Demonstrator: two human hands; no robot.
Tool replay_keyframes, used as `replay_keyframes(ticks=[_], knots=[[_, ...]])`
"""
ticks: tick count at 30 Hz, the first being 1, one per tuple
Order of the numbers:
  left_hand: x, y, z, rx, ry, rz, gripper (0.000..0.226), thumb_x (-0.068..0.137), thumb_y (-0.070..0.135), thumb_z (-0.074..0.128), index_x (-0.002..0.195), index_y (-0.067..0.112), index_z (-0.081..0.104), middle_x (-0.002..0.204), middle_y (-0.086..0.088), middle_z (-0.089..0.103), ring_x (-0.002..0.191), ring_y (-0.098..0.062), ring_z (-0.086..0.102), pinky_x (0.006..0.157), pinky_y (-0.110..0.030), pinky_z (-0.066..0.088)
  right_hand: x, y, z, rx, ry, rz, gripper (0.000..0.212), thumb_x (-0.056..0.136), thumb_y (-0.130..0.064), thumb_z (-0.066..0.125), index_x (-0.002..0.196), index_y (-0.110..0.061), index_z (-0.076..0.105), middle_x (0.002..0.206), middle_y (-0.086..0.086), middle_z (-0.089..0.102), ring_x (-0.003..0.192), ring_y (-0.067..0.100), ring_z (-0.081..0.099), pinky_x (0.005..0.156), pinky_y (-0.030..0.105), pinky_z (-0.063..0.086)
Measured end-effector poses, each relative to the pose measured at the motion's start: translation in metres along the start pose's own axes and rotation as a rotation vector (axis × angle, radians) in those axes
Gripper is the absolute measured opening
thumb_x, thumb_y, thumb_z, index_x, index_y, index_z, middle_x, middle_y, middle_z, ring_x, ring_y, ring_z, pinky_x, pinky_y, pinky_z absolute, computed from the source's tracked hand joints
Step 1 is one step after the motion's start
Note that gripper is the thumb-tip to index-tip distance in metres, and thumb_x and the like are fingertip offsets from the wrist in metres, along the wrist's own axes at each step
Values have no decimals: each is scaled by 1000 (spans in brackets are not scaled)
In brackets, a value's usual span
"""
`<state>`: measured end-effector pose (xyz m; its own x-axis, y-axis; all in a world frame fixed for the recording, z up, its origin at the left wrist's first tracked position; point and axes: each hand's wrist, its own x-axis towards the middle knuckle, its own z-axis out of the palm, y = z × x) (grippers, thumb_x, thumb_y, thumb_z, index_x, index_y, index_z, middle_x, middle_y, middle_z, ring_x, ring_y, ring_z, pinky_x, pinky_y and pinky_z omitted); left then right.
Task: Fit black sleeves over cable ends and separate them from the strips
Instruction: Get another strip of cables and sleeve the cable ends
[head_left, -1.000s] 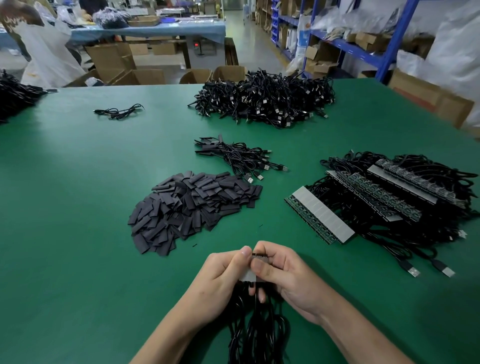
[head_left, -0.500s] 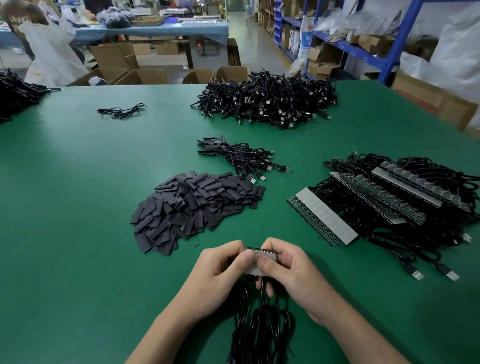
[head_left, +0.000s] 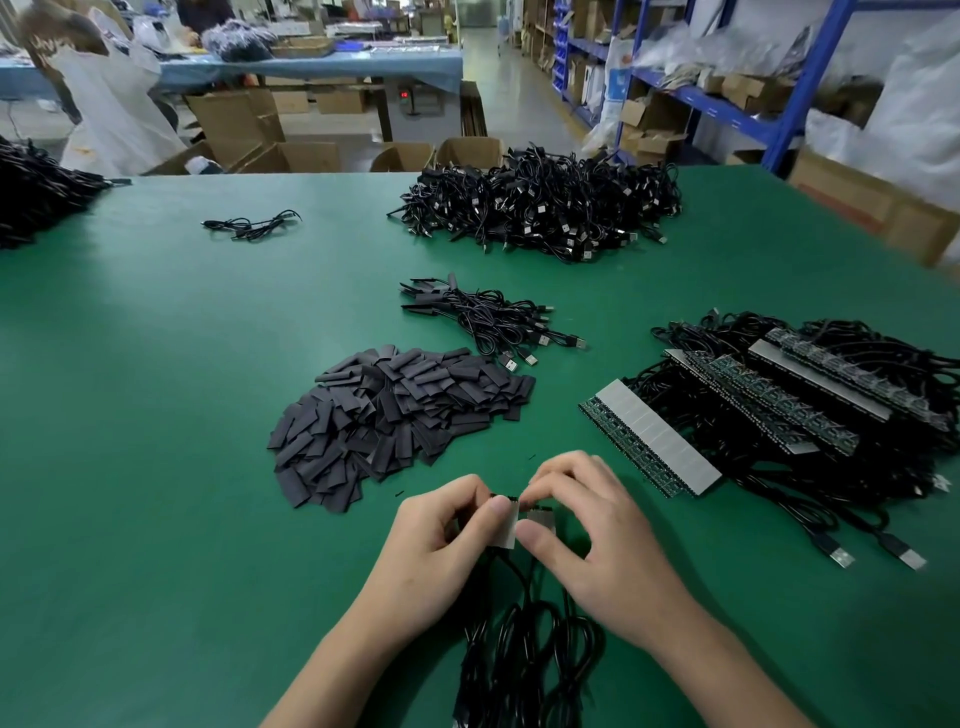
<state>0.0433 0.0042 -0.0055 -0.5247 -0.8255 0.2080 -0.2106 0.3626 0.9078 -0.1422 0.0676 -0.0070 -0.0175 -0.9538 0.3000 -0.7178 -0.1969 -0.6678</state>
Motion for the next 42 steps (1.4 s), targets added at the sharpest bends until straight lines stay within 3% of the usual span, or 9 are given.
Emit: replay_keyframes(ticks=[3, 7, 13, 20, 23, 27, 30, 36, 42], knots=[[-1, 0, 2, -13, -13, 11, 39, 95, 51, 55, 72, 19, 56, 64, 3, 56, 60, -9, 44, 57, -28, 36, 0, -5, 4, 83, -18, -17, 33, 98, -53, 54, 85, -23, 62, 87, -14, 54, 92, 13, 53, 80, 26, 44], [0, -1, 3, -18, -22, 40, 43, 99, 50, 50, 70, 19, 49, 62, 8, 47, 61, -6, 41, 57, -25, 35, -1, -9, 5, 262, -69, 100, 30, 95, -45, 56, 77, -21, 58, 72, -6, 52, 69, 8, 48, 64, 20, 36], [1, -2, 3, 139, 4, 105, 40, 102, 45, 46, 65, 31, 49, 66, 6, 49, 64, -10, 51, 60, -26, 39, -3, -16, 7, 341, -130, 85, 36, 96, -50, 56, 76, -20, 60, 68, 3, 61, 60, 17, 52, 57, 29, 39], [-1, -3, 8, 16, -42, 77, 43, 106, 41, 42, 69, 21, 51, 64, 8, 50, 61, -4, 45, 60, -18, 36, -4, -15, 7, 372, -130, 92, 33, 100, -45, 56, 74, -26, 57, 66, 0, 62, 58, 22, 52, 56, 34, 40], [0, -3, 11, -48, -67, 60, 43, 107, 43, 41, 69, 27, 54, 66, -2, 57, 61, -7, 47, 60, -21, 38, -4, -13, 9, 390, -129, 100, 34, 100, -47, 55, 75, -23, 56, 66, -1, 61, 58, 17, 51, 56, 30, 39], [-1, -4, 10, -114, -99, 26, 45, 106, 47, 41, 70, 23, 56, 66, -7, 58, 61, -12, 47, 59, -27, 39, -4, -11, 13, 433, -137, 114, 36, 100, -52, 54, 77, -25, 56, 65, -6, 60, 64, 25, 54, 61, 40, 42], [-2, -3, 8, -135, -110, 13, 45, 105, 47, 42, 70, 24, 56, 64, -2, 55, 61, -10, 45, 59, -26, 38, -5, -10, 15, 456, -144, 118, 34, 100, -57, 54, 76, -33, 56, 66, -8, 60, 65, 26, 55, 62, 43, 43], [-3, 1, 8, -169, -128, 3, 47, 109, 40, 41, 70, 21, 58, 65, 8, 59, 60, -6, 46, 60, -20, 38, -4, -8, 16, 503, -150, 125, 44, 98, -63, 53, 78, -25, 55, 67, -7, 59, 68, 31, 55, 65, 51, 44], [-3, 5, 6, -192, -154, -8, 46, 108, 31, 40, 72, 13, 61, 64, 17, 59, 58, 0, 48, 60, -13, 38, -4, -5, 15, 513, -174, 124, 46, 98, -63, 54, 79, -21, 55, 66, -8, 59, 64, 25, 52, 61, 45, 41]])
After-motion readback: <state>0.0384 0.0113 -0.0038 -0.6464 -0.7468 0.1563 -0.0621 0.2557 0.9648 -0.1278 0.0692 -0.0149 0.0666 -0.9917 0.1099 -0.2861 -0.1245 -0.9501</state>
